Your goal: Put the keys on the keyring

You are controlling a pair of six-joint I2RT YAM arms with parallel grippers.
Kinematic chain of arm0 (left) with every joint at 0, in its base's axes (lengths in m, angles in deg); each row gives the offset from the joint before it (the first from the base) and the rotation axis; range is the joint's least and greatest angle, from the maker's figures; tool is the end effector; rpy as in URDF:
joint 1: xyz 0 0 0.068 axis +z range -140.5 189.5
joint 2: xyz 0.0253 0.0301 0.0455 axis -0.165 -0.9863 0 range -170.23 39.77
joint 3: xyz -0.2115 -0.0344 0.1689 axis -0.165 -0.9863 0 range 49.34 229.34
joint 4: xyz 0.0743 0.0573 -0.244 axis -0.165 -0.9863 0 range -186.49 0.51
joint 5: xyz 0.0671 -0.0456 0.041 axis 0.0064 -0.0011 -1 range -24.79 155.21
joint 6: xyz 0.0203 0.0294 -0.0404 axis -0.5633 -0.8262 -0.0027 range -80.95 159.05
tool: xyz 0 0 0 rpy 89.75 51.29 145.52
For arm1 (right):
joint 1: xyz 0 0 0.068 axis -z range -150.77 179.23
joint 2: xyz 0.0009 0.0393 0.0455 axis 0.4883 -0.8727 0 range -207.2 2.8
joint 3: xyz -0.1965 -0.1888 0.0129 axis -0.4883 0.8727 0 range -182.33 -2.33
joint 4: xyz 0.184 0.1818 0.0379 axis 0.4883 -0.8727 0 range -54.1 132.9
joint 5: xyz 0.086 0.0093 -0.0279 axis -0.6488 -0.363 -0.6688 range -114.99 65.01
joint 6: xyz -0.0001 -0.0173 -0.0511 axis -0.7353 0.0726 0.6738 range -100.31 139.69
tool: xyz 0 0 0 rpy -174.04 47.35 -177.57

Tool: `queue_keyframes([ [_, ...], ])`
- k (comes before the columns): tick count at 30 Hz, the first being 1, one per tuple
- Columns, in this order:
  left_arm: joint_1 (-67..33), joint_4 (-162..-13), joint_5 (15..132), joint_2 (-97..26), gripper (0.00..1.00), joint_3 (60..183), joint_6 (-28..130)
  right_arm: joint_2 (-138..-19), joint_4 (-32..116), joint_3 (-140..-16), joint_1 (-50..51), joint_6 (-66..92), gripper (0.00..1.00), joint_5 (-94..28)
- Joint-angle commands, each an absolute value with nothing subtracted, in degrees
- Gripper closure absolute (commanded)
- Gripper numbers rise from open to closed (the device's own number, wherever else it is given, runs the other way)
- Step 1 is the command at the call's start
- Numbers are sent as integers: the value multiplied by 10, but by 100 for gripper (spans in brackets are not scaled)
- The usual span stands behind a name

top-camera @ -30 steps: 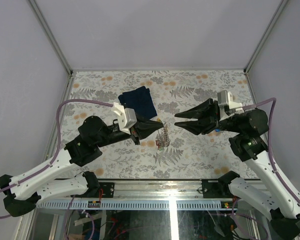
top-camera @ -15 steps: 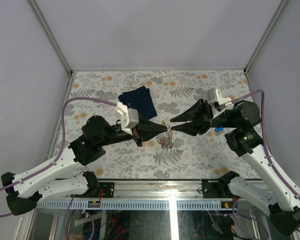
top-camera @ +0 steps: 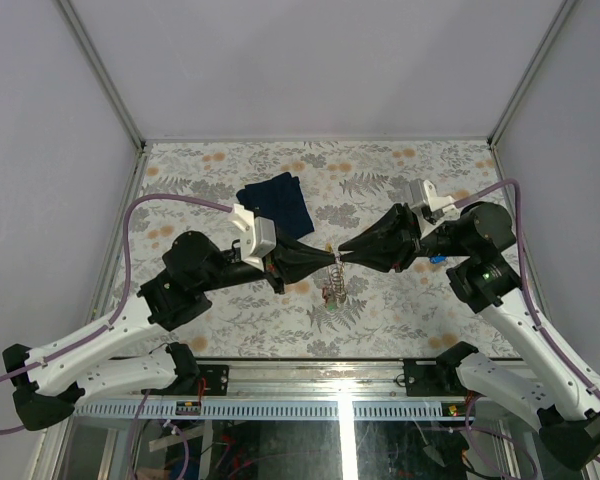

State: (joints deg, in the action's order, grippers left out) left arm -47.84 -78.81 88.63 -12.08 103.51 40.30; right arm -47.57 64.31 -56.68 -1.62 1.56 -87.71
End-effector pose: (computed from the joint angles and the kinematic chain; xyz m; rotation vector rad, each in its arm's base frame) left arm 0.0977 -0.1787 0.4150 0.9867 1.0714 -1.1217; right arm 0.1326 0.1161 0.4324 -1.1585 0.9617 1.3120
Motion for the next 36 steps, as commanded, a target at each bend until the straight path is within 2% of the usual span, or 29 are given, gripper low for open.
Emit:
queue_keyframes([
  [1,-480,-725,897,-119,100,1050,413,-474,657,-567,-22,15,75,-892],
  [14,-480,-724,898,-123,100,1051,414,-481,690,-560,-33,-12,78,-898],
  [16,-480,-724,897,-123,100,1051,413,-483,689,-559,-34,-12,83,-899],
  [20,-481,-723,894,-123,100,1052,413,-483,686,-559,-35,-9,98,-900],
  [24,-481,-728,889,-119,100,1052,411,-477,632,-582,-35,29,100,-886],
  [26,-481,-737,887,-116,96,1052,406,-472,576,-603,-35,71,100,-876],
  [32,-481,-789,880,-101,78,1064,390,-472,414,-662,-35,173,100,-861],
  [36,-480,-831,879,-96,72,1075,380,-478,315,-701,-35,230,100,-837],
])
